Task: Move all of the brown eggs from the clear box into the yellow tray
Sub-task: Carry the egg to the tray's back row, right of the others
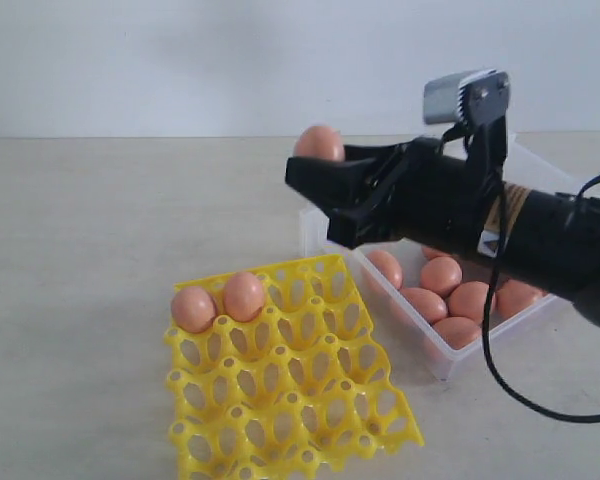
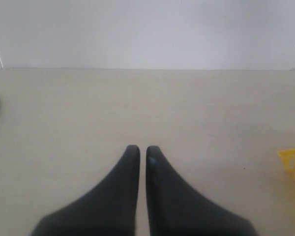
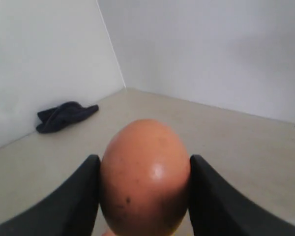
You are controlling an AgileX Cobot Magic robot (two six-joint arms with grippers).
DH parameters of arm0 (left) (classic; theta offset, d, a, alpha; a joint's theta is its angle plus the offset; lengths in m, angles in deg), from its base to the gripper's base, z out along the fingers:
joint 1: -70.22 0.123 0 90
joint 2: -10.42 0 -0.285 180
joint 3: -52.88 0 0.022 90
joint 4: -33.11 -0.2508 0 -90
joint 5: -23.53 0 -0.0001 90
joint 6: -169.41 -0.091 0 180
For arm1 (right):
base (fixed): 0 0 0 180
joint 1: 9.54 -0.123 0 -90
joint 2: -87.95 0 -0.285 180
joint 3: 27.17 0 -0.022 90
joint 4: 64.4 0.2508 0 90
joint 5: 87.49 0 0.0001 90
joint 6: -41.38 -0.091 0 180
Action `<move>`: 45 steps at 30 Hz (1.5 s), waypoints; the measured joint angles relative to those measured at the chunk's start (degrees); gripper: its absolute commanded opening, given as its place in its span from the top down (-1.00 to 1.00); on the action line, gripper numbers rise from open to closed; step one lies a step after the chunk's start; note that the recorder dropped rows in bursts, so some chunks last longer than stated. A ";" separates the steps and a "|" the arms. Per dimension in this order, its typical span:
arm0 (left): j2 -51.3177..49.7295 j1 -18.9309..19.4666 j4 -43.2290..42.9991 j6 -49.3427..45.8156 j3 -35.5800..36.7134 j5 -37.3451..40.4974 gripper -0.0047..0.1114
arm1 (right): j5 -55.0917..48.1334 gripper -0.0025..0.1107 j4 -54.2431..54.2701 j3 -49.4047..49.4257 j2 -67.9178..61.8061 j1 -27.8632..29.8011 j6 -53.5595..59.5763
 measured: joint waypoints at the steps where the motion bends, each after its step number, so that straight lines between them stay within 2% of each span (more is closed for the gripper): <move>1: 0.00 0.00 0.00 0.00 0.00 0.00 0.85 | 0.10 0.96 0.00 0.00 -1.28 -0.55 0.35; 8: 0.00 0.00 0.00 0.00 0.00 0.00 0.85 | 0.35 0.96 0.37 -0.25 -7.61 -0.95 0.59; 16: 0.00 0.00 0.00 0.00 0.00 0.00 0.85 | -0.02 0.96 -2.69 -6.04 -14.26 -0.95 0.33; 45: 0.00 0.00 0.00 0.00 0.00 0.00 0.85 | -7.87 0.96 -5.02 -10.18 -20.07 -0.95 -1.20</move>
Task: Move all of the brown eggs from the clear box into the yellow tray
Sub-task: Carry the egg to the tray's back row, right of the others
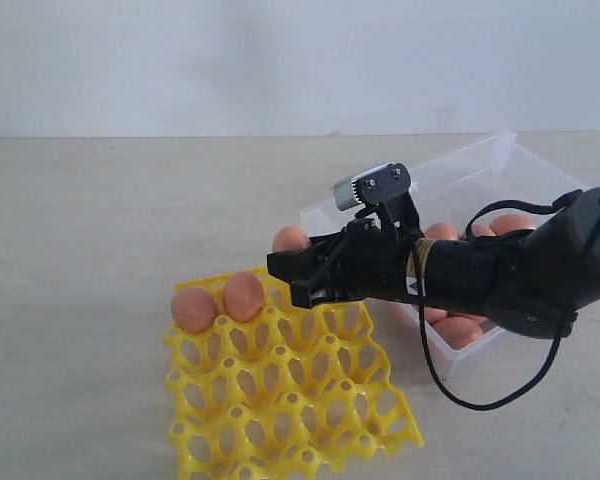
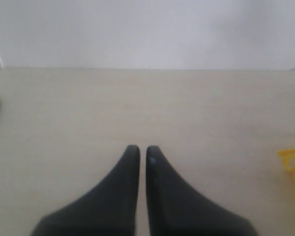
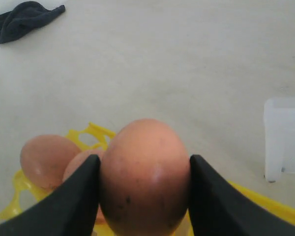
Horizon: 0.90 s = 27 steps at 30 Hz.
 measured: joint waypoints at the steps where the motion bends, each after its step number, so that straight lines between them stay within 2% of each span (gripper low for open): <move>1: 0.00 0.00 0.00 0.00 0.00 0.00 0.85 | 0.00 0.96 -0.13 -0.11 0.00 0.00 -0.29; 20: 0.00 0.00 0.00 0.00 0.00 0.00 0.85 | 0.34 0.96 -0.76 -0.24 -2.70 0.00 3.21; 27: 0.00 0.00 0.00 0.00 0.00 0.00 0.85 | -0.15 0.96 -8.15 -2.31 -2.81 -1.20 4.06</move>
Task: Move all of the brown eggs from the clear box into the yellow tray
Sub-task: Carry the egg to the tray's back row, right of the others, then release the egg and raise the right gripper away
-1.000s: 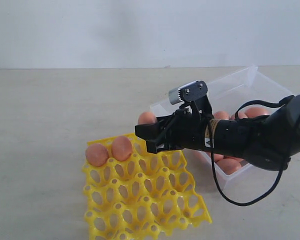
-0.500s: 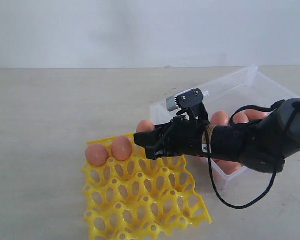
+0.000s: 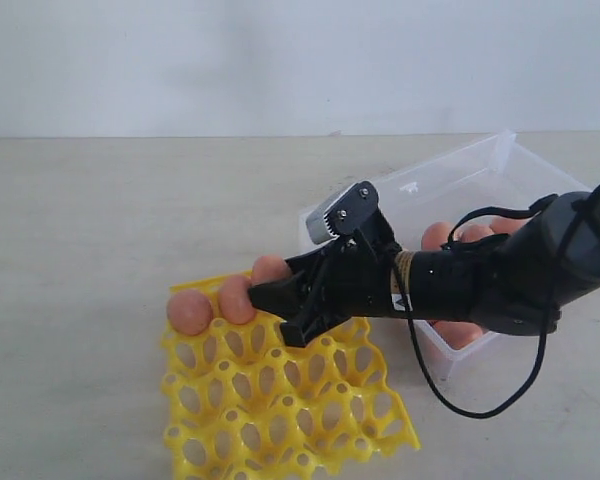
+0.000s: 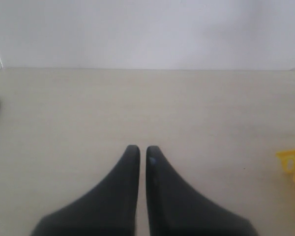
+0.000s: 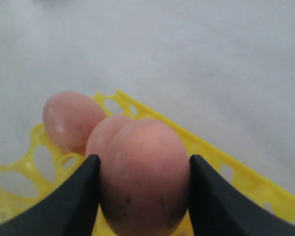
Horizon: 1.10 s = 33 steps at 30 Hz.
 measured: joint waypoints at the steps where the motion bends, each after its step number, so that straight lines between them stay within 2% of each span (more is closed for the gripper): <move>1: 0.00 0.00 0.00 0.00 0.00 0.00 0.85 | -0.55 0.96 -0.50 -0.66 0.00 -0.37 0.00; 13: 0.00 0.00 0.00 0.00 0.00 0.00 0.85 | -5.51 0.92 -1.04 -2.43 0.00 -1.57 0.00; 16: 0.00 0.00 0.00 0.00 0.00 0.00 0.85 | -5.51 0.69 -1.04 -2.43 0.00 -1.57 0.10; 20: 0.00 0.00 0.00 0.00 0.00 0.00 0.85 | -5.55 0.22 -1.04 -2.43 0.00 -1.57 0.10; 22: 0.00 0.00 0.00 0.00 0.00 0.00 0.85 | -5.55 0.09 -1.04 -2.43 0.00 -1.57 0.10; 33: 0.00 0.00 0.00 0.00 0.00 0.00 0.85 | -5.65 0.07 0.10 -2.43 0.00 -1.57 0.41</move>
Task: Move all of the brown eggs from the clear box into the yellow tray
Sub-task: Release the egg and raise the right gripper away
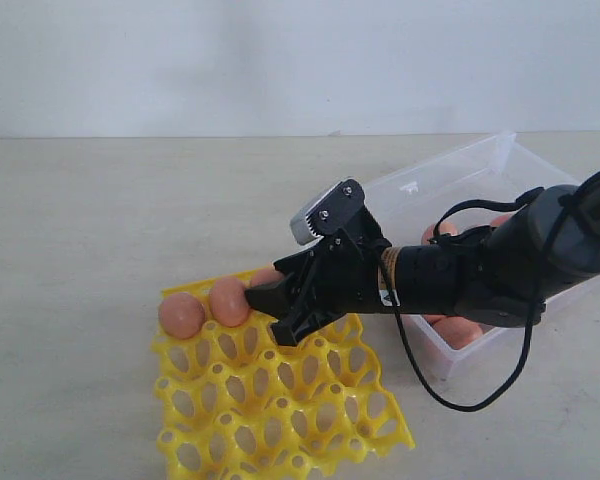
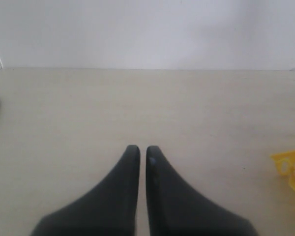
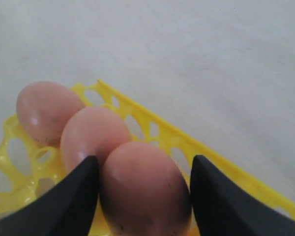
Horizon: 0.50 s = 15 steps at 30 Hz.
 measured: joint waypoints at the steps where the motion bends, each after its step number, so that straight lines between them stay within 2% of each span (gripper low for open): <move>1: 0.00 0.00 0.00 0.00 0.00 0.00 0.85 | -0.11 0.07 0.12 0.00 0.00 0.00 0.00; 10: 0.00 0.00 0.00 0.00 0.00 0.00 0.85 | -0.11 0.07 1.89 -0.45 0.66 0.00 0.10; 15: 0.00 0.00 0.00 0.00 0.00 0.00 0.85 | -1.00 0.08 12.34 -0.49 6.42 0.00 0.48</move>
